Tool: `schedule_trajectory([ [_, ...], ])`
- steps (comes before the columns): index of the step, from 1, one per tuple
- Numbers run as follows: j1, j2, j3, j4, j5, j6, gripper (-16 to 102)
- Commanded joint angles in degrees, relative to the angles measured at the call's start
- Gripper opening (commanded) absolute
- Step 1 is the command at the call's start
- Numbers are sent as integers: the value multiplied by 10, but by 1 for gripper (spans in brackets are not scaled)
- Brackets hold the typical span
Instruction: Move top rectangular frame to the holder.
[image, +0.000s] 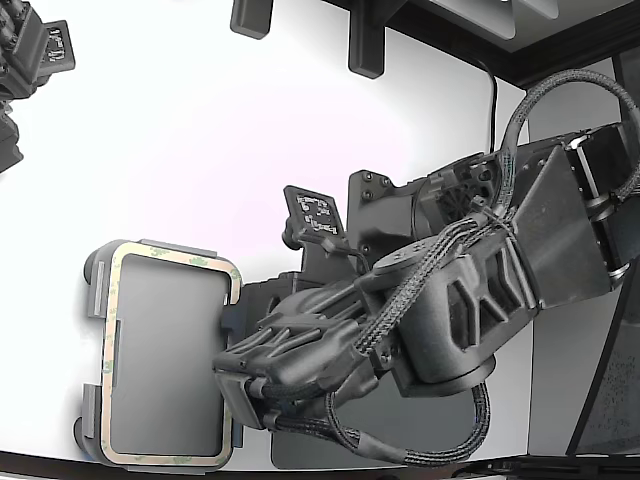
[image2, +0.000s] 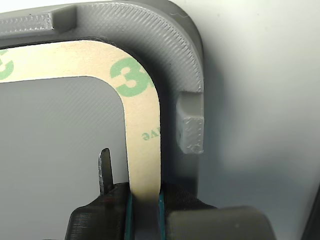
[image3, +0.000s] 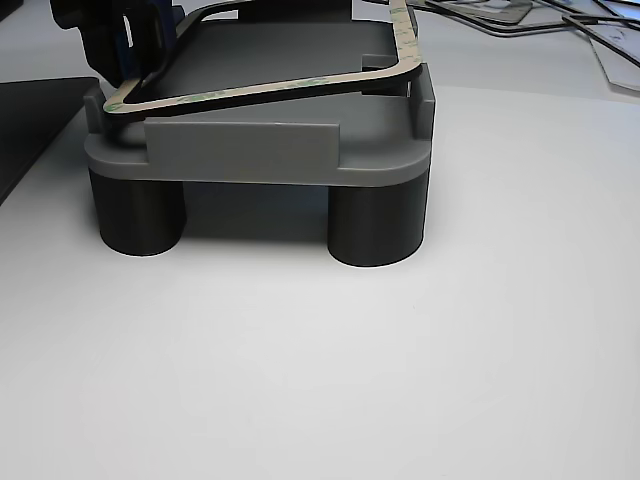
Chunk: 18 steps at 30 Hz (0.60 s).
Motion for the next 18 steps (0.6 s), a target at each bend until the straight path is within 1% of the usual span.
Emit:
schedule_trajectory([
  [1, -9, 16, -7, -1, -3, 2, -11],
  [7, -9, 18, -4, -1, -3, 2, -11],
  [8, -9, 18, -4, -1, -1, 1, -6],
  [9, -9, 18, -5, -1, 1, 1, 10],
  [11, -9, 18, -9, -1, 4, -1, 62],
  [12, -9, 18, -11, -1, 5, -2, 95],
  [13, -9, 18, -12, -1, 6, -4, 100],
  [16, -7, 18, -27, 2, 18, -19, 100],
  [18, -4, 20, -44, 0, 37, -48, 100],
])
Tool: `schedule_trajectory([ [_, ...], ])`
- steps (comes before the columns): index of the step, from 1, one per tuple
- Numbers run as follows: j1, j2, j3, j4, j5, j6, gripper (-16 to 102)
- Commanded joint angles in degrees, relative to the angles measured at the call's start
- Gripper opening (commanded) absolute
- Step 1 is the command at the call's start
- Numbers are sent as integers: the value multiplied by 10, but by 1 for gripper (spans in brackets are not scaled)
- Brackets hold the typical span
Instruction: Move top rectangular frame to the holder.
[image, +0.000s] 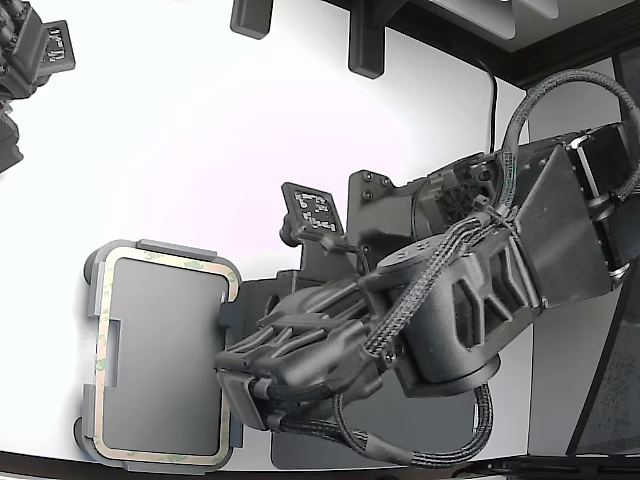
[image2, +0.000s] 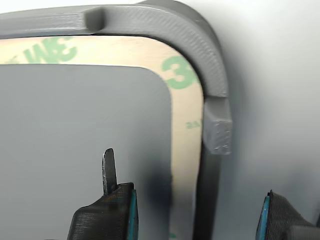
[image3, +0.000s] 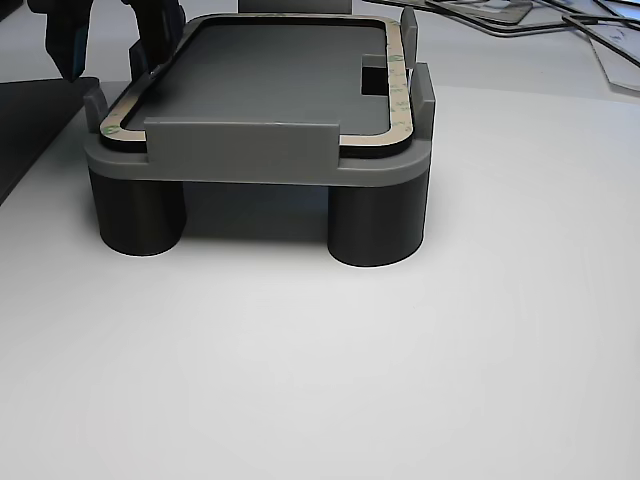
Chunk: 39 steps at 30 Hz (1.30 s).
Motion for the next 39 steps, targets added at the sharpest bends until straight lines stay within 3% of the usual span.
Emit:
schedule_trajectory([
  [1, -3, 23, -35, -4, 31, -47, 100],
  [9, -5, 131, -18, 3, 191, -381, 100],
  [16, -81, 265, 52, -36, 211, -685, 100],
  [29, -304, 694, 520, -321, -5, -1098, 100],
  [39, -325, 860, 696, -343, -62, -1149, 100],
])
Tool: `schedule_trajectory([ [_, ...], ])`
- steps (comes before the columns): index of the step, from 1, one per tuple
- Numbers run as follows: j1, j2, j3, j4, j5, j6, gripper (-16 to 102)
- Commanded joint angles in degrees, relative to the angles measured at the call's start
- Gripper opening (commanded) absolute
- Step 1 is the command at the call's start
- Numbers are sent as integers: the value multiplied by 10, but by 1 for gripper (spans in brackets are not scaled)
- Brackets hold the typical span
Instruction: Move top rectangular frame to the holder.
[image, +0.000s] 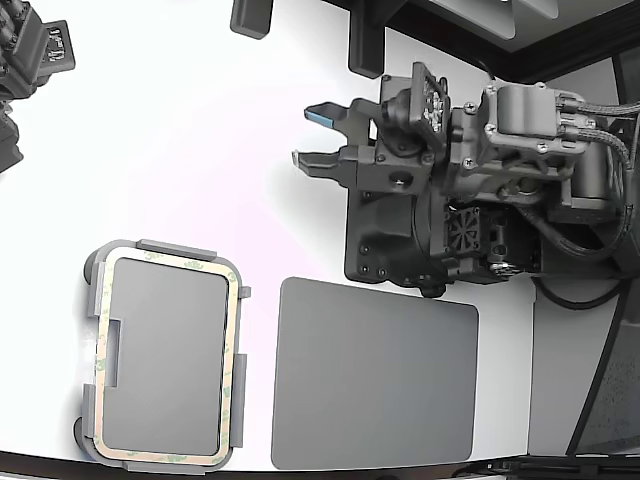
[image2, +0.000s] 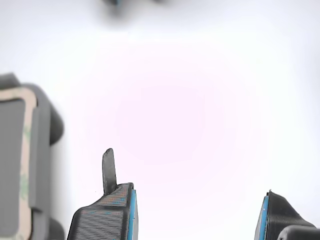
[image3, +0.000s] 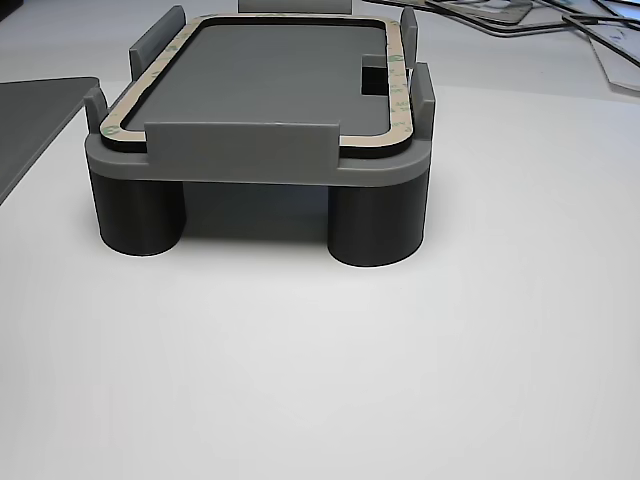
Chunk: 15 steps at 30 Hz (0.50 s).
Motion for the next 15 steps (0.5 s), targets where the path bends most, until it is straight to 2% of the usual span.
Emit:
schedule_trajectory([
  [1, -11, 47, 26, -2, -7, -4, 100],
  [15, -10, 62, 31, 3, 4, 2, 100],
])
